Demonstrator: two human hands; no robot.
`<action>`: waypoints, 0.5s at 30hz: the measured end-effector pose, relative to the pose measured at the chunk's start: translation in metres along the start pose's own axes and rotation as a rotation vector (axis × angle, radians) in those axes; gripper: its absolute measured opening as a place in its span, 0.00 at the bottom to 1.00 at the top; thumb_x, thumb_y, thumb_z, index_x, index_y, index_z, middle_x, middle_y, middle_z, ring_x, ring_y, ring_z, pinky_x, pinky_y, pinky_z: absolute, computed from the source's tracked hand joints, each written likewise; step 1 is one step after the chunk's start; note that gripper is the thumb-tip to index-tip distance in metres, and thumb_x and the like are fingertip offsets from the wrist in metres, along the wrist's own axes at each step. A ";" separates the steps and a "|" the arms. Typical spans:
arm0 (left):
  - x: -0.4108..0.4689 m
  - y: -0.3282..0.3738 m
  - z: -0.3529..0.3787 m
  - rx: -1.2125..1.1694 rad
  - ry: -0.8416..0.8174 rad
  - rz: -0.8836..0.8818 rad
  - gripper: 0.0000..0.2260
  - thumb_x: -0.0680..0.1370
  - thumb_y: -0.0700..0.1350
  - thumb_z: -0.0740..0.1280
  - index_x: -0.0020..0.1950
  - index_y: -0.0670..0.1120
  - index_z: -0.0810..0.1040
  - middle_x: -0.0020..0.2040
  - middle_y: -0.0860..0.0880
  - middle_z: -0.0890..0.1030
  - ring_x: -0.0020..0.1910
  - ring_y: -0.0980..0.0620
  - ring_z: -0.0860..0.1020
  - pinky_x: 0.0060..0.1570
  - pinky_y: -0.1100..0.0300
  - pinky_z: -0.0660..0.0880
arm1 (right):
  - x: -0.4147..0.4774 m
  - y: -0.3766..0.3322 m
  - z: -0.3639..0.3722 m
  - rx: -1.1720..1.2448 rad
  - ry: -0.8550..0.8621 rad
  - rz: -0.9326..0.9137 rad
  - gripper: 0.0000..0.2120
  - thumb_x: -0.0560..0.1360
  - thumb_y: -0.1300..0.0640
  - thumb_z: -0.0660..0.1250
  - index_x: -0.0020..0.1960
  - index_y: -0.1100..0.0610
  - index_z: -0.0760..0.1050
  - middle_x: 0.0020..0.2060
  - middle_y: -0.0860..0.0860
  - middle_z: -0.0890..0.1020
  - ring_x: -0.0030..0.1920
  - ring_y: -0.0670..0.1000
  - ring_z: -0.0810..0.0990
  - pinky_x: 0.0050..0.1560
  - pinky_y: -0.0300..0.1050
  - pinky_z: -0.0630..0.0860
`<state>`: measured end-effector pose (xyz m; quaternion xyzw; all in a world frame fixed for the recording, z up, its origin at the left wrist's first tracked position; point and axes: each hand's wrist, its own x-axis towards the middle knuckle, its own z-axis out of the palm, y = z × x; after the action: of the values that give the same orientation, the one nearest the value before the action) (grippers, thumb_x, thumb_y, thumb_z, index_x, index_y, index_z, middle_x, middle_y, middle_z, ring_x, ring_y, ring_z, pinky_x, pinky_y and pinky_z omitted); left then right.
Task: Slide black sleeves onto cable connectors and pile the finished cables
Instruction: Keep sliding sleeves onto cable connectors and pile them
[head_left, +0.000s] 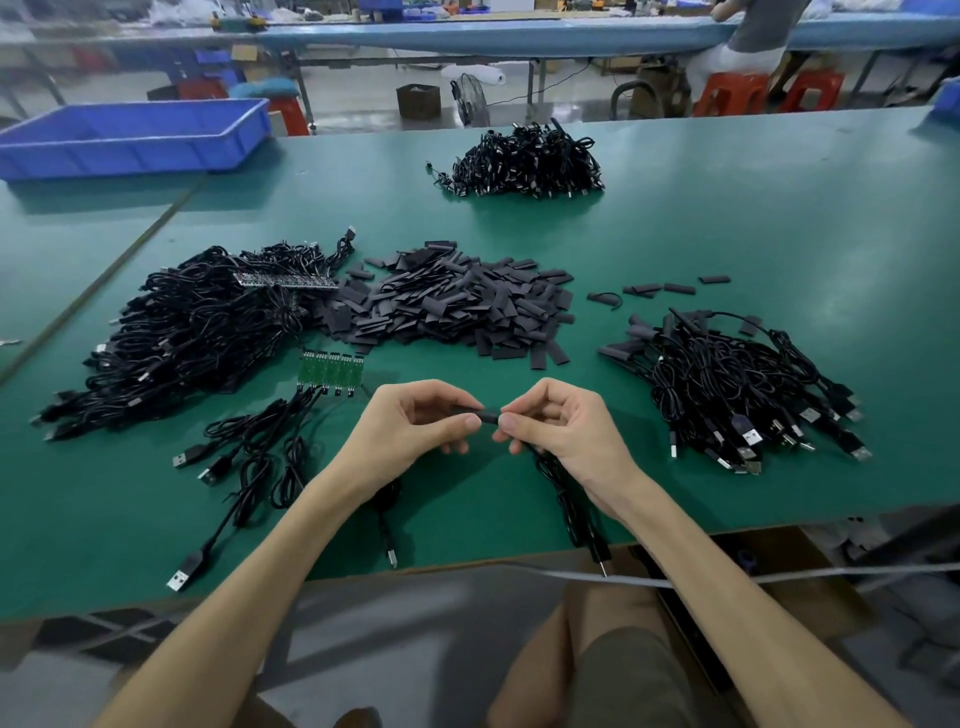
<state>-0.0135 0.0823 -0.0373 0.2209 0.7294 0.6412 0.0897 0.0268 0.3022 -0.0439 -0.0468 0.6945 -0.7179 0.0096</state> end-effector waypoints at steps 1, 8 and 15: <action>0.000 -0.001 0.001 0.029 0.007 0.009 0.07 0.74 0.43 0.76 0.51 0.44 0.86 0.40 0.43 0.85 0.35 0.49 0.83 0.39 0.62 0.78 | 0.000 0.000 0.001 -0.011 -0.009 0.001 0.07 0.74 0.62 0.78 0.47 0.60 0.81 0.41 0.58 0.88 0.35 0.49 0.84 0.36 0.35 0.75; -0.001 -0.001 0.001 0.004 -0.039 0.007 0.08 0.73 0.41 0.77 0.51 0.42 0.87 0.39 0.42 0.86 0.34 0.50 0.83 0.41 0.61 0.80 | 0.001 -0.001 0.003 -0.018 -0.042 -0.010 0.06 0.73 0.66 0.77 0.46 0.64 0.80 0.39 0.60 0.87 0.35 0.49 0.85 0.38 0.36 0.79; 0.000 -0.002 -0.003 -0.031 -0.031 -0.018 0.09 0.73 0.45 0.78 0.51 0.45 0.87 0.40 0.41 0.86 0.37 0.48 0.84 0.43 0.59 0.80 | 0.000 -0.003 0.003 -0.022 -0.034 0.002 0.07 0.73 0.64 0.78 0.46 0.62 0.80 0.39 0.59 0.88 0.34 0.50 0.84 0.37 0.35 0.77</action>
<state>-0.0146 0.0794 -0.0386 0.2229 0.7198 0.6482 0.1099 0.0274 0.2992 -0.0406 -0.0584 0.7021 -0.7094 0.0216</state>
